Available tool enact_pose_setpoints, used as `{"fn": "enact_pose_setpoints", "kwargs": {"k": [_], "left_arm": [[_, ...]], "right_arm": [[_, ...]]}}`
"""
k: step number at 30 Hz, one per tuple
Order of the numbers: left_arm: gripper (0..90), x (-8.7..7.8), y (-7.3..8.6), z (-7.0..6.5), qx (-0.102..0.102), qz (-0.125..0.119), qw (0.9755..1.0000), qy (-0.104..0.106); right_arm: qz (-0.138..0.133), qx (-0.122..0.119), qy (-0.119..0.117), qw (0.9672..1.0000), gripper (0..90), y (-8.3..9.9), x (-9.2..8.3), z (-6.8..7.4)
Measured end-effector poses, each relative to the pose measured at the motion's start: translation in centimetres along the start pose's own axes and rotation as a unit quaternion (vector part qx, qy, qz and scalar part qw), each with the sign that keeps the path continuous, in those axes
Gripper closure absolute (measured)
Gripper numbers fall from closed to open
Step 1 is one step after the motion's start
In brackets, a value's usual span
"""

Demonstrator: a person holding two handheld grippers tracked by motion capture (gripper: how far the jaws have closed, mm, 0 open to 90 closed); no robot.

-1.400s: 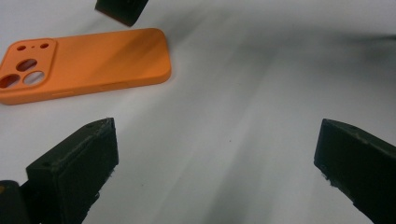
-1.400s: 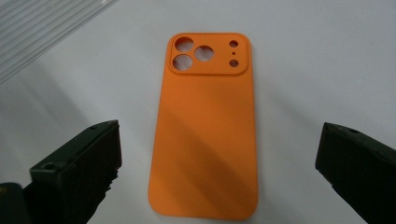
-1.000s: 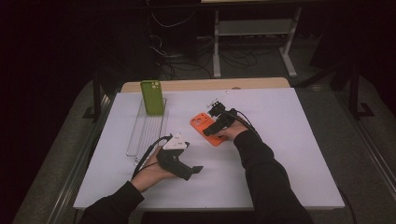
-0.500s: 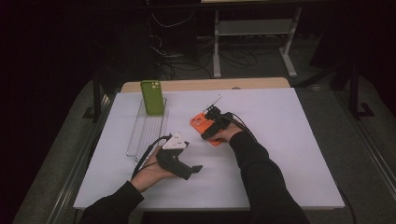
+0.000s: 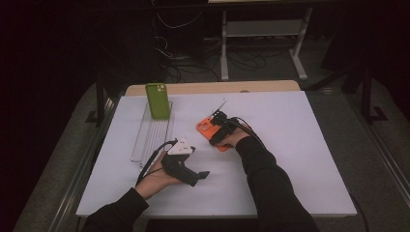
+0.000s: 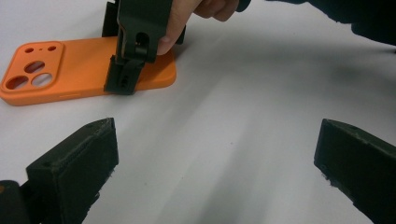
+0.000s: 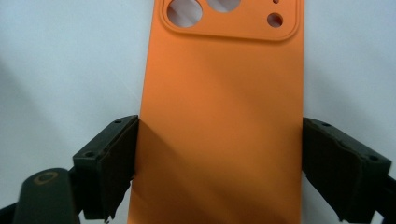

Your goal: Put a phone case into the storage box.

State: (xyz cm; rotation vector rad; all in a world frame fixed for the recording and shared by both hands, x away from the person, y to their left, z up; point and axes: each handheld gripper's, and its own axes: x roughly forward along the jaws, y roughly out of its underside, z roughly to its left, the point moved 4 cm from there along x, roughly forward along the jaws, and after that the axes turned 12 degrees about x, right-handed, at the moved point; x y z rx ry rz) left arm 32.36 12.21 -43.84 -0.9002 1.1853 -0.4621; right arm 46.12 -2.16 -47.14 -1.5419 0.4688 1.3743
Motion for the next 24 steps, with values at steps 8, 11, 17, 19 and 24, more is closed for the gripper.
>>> {"fn": "enact_pose_setpoints", "kwargs": {"k": [8, 11, 17, 19, 24], "left_arm": [[0.0, 0.0, 0.0, 0.0, -0.001, 0.0, 1.0, 0.0], [0.0, 0.0, 0.0, -0.1, -0.002, 0.0, 1.0, 0.0], [0.0, 0.0, 0.0, -0.1, -0.001, 0.001, 1.0, 0.0], [0.0, -0.1, -0.1, 0.0, 0.003, 0.002, 1.0, 0.0], [0.0, -0.2, -0.4, 0.3, -0.006, -0.001, 1.0, -0.003]], "right_arm": [[0.005, 0.002, -0.002, 1.0, 14.9, -0.1, 0.0, 0.0], [0.002, 0.006, -0.01, 0.9999, 15.0, -0.1, -0.2, -0.2], [-0.014, -0.003, -0.021, 0.9997, 15.0, -0.2, -1.6, -0.5], [-0.016, -0.007, -0.018, 0.9997, 15.0, 0.0, -2.2, -0.7], [-0.016, -0.023, -0.012, 0.9995, 15.0, 0.9, -3.8, -1.2]]}}
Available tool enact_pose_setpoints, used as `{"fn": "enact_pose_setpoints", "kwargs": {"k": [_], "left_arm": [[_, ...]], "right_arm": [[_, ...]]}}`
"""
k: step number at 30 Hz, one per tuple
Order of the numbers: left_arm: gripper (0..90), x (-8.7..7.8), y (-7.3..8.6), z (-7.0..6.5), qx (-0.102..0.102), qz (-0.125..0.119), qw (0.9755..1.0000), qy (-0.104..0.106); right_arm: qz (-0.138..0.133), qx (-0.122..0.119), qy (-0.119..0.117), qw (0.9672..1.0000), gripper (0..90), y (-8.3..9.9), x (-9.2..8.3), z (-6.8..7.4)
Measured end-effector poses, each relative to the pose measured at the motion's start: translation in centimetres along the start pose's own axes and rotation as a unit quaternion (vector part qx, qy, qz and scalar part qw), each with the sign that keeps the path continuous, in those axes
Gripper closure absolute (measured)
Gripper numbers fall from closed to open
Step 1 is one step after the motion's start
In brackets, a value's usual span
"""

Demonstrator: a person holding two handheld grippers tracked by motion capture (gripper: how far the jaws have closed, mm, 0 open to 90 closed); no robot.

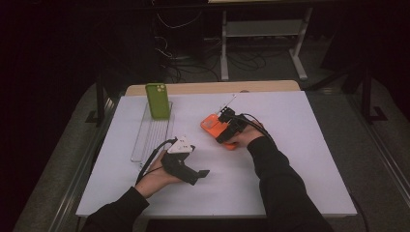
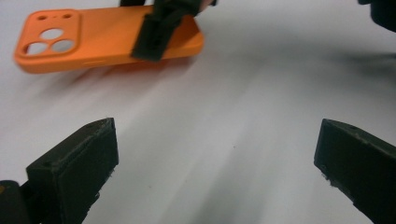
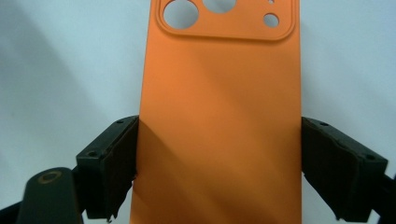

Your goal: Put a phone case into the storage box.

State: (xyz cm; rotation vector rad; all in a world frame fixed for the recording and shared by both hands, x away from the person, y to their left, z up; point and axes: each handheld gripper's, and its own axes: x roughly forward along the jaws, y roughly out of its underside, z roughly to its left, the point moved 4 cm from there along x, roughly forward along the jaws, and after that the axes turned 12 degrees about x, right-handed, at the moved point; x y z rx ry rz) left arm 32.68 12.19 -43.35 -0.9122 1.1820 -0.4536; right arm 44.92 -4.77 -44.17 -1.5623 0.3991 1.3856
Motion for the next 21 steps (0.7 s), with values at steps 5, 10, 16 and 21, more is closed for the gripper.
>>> {"fn": "enact_pose_setpoints", "kwargs": {"k": [5, 10, 16, 21], "left_arm": [[0.0, -0.3, -0.4, 0.8, -0.009, -0.006, 0.9999, -0.012], [0.0, -0.7, -0.9, 1.4, -0.002, 0.006, 1.0, -0.007], [0.0, -0.9, -2.2, 1.8, 0.009, 0.009, 0.9999, 0.003], [0.0, -0.9, -3.6, 2.5, 0.031, 0.011, 0.9994, 0.011]], "right_arm": [[-0.006, -0.008, -0.009, 0.9999, 15.0, 1.5, -1.6, -0.8], [-0.007, -0.021, -0.024, 0.9995, 15.0, 3.2, -3.3, -1.6], [-0.011, -0.047, -0.038, 0.9981, 15.0, 5.5, -5.0, -2.3], [-0.005, -0.069, -0.048, 0.9965, 14.9, 6.6, -5.6, -2.7]]}}
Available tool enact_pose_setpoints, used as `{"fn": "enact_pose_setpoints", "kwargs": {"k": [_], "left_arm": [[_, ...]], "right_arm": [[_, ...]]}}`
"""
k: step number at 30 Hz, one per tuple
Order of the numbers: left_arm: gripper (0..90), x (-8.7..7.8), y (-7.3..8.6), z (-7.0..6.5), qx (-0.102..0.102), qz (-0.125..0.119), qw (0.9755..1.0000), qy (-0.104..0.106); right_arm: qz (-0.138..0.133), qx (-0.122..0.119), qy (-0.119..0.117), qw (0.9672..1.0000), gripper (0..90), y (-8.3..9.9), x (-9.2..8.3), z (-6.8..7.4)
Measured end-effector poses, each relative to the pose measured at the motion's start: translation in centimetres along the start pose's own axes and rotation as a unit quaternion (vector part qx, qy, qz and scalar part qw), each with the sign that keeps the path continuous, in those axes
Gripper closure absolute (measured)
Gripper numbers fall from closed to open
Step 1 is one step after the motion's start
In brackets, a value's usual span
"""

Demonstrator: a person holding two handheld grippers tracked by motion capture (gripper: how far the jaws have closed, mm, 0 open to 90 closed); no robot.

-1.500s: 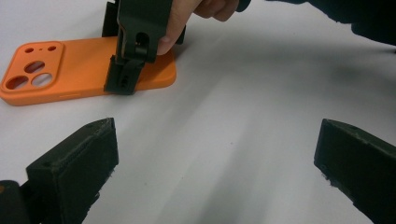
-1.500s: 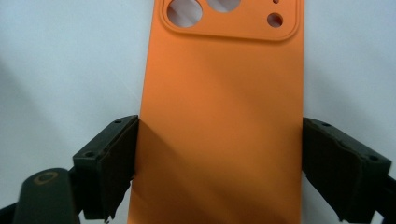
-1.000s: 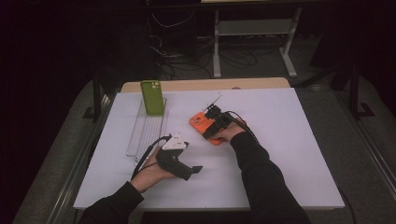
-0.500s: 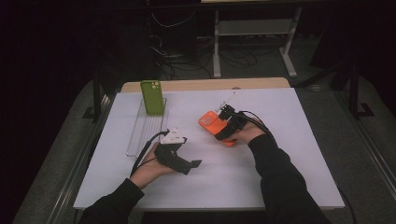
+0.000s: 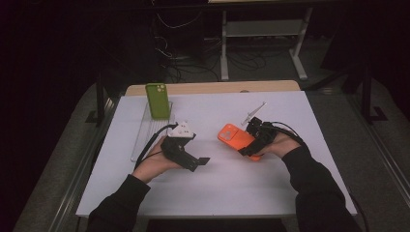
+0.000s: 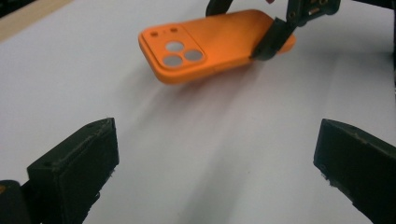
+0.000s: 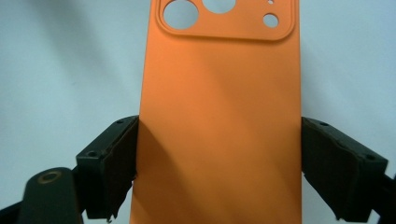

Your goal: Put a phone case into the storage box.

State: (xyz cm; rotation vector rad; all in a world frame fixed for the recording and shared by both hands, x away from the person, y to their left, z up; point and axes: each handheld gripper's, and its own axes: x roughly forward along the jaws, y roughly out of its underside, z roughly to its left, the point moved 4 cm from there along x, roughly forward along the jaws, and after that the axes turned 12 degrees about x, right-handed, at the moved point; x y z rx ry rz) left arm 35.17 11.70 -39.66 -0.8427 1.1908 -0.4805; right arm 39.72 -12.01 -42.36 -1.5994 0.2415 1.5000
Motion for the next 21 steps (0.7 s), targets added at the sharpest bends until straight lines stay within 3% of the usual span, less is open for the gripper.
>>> {"fn": "enact_pose_setpoints", "kwargs": {"k": [6, 9, 18, 21], "left_arm": [[0.0, 0.1, -1.3, 0.7, 0.032, 0.005, 0.9986, 0.042], [0.0, 0.1, -1.3, 0.5, 0.053, 0.003, 0.9973, 0.051], [0.0, 0.6, -0.9, -0.5, 0.08, 0.01, 0.9934, 0.081], [0.0, 0.7, -1.1, -0.9, 0.09, 0.008, 0.9914, 0.095]], "right_arm": [[0.001, -0.037, -0.027, 0.9989, 14.9, 0.5, -0.6, 0.8], [0.001, -0.062, -0.042, 0.9972, 14.9, 0.7, -0.7, 1.6], [0.021, -0.125, -0.077, 0.9889, 14.9, 1.4, -0.8, 4.3], [0.031, -0.155, -0.073, 0.9847, 14.9, 1.5, -0.7, 5.4]]}}
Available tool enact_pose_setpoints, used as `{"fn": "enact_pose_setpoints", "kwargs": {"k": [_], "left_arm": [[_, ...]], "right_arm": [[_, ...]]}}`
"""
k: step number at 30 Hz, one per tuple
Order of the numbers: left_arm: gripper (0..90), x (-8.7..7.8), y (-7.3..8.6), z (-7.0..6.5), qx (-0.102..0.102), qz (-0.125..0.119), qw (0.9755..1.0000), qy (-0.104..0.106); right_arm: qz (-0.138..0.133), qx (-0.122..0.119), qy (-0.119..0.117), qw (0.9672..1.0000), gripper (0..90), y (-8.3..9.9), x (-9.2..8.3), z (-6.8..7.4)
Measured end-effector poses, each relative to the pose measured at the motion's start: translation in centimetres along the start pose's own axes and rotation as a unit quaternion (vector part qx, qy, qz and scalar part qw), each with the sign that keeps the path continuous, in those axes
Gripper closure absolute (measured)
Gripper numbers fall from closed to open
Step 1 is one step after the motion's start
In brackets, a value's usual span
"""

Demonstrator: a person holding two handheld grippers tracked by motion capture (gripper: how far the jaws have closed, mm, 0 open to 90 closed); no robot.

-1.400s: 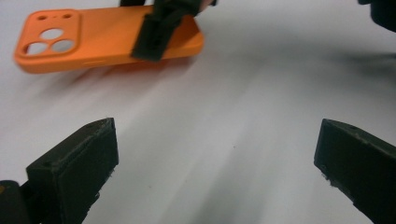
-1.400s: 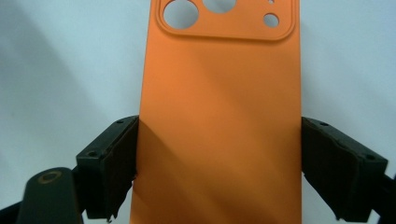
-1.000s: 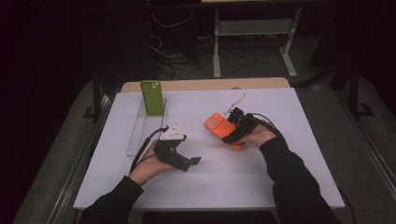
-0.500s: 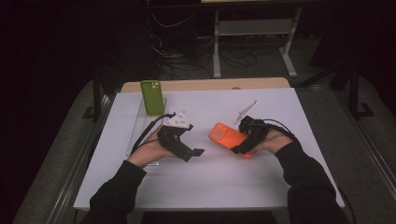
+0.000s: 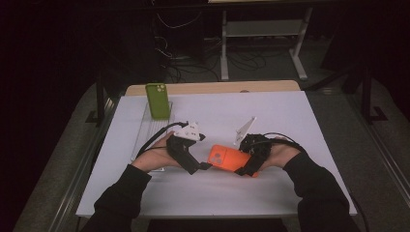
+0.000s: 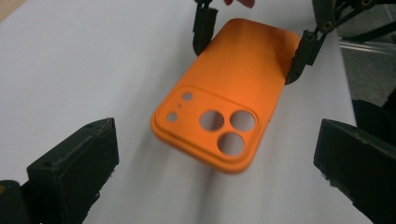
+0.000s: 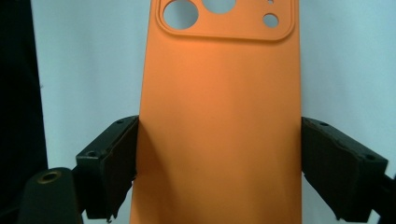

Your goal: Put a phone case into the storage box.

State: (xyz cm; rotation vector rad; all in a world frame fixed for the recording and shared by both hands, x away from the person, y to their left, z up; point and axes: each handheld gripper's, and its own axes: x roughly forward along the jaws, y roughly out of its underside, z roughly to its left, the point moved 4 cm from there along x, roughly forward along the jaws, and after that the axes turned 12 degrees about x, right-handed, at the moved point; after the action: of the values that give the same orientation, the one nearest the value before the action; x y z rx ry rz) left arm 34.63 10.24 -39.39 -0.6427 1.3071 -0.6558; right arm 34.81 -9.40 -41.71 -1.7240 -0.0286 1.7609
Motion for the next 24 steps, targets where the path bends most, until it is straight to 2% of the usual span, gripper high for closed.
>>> {"fn": "enact_pose_setpoints", "kwargs": {"k": [4, 5, 12, 20, 23, 24], "left_arm": [[0.0, 0.4, 0.1, -0.4, 0.005, 0.004, 0.9999, 0.016], [0.0, 0.4, 0.1, -0.4, 0.017, 0.007, 0.9996, 0.021], [0.0, 1.4, 0.2, -1.6, 0.036, 0.021, 0.9975, 0.057], [0.0, 2.4, 0.2, -2.6, 0.048, 0.04, 0.9948, 0.08], [0.0, 2.7, 0.3, -2.6, 0.045, 0.045, 0.9943, 0.085], [0.0, 2.8, 0.4, -2.7, 0.039, 0.043, 0.9947, 0.085]], "right_arm": [[-0.001, -0.034, -0.009, 0.9994, 14.9, -0.6, 0.0, 1.2], [-0.001, -0.041, -0.012, 0.9991, 14.9, -0.7, 0.0, 1.5], [0.002, -0.077, -0.021, 0.9968, 14.9, -1.6, 0.0, 3.0], [0.002, -0.097, -0.026, 0.995, 14.9, -2.1, 0.0, 4.0], [0.003, -0.099, -0.027, 0.9947, 14.9, -2.1, -0.1, 4.2], [0.002, -0.098, -0.027, 0.9948, 14.9, -2.1, -0.1, 4.1]]}}
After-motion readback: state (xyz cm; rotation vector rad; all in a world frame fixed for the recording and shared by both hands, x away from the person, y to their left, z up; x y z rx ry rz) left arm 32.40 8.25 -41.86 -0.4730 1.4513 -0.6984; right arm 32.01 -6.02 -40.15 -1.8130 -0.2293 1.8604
